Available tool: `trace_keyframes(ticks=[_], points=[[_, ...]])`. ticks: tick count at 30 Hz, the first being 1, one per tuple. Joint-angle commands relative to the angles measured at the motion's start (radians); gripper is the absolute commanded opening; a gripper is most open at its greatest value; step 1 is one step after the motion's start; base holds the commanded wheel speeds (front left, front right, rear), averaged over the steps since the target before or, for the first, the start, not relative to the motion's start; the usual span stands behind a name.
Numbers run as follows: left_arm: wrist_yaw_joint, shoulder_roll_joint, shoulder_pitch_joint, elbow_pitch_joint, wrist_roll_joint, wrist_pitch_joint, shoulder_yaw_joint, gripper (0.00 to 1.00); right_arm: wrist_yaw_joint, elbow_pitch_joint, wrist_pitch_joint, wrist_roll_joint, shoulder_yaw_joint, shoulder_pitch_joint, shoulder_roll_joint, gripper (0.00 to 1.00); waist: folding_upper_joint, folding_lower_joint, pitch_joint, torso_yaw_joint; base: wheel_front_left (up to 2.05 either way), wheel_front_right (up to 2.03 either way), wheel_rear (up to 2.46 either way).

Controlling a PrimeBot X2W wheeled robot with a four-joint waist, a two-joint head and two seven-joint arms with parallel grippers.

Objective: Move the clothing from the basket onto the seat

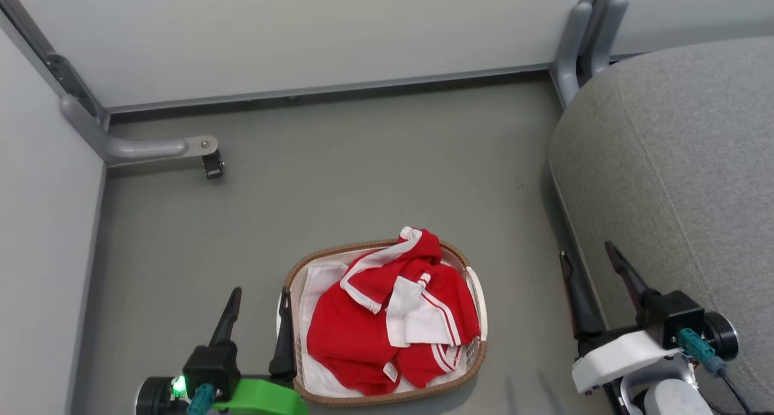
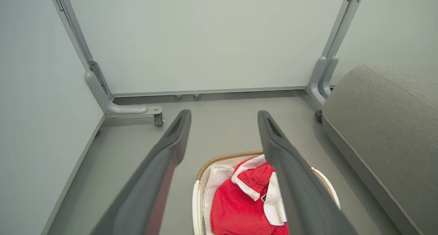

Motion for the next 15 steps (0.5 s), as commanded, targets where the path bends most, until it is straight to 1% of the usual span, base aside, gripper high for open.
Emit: trace_keyframes(ticks=[1,5,9,15], points=[[-0.009,0.006,-0.039,0.003,0.012,-0.001,-0.004,1.00,0.000,-0.008,-0.005,-0.005,-0.005,-0.022,-0.006,1.00,0.0000,0.0000,0.083,-0.039,0.00,0.00,0.00],[-0.031,0.006,-0.119,0.014,0.057,-0.001,-0.020,1.00,0.000,-0.027,-0.005,-0.004,-0.015,-0.072,-0.005,1.00,0.0000,0.0000,0.185,-0.075,0.00,0.00,0.00],[-0.060,0.006,-0.221,0.055,0.100,-0.001,-0.043,1.00,0.000,-0.046,-0.005,0.011,-0.027,-0.126,-0.005,1.00,0.0000,0.0000,0.288,-0.110,0.00,0.00,0.00],[-0.105,0.014,-0.390,0.199,0.173,-0.001,-0.105,1.00,0.000,-0.080,-0.005,0.036,-0.047,-0.204,-0.005,1.00,0.0000,0.0000,0.437,-0.168,0.00,0.00,0.00]])
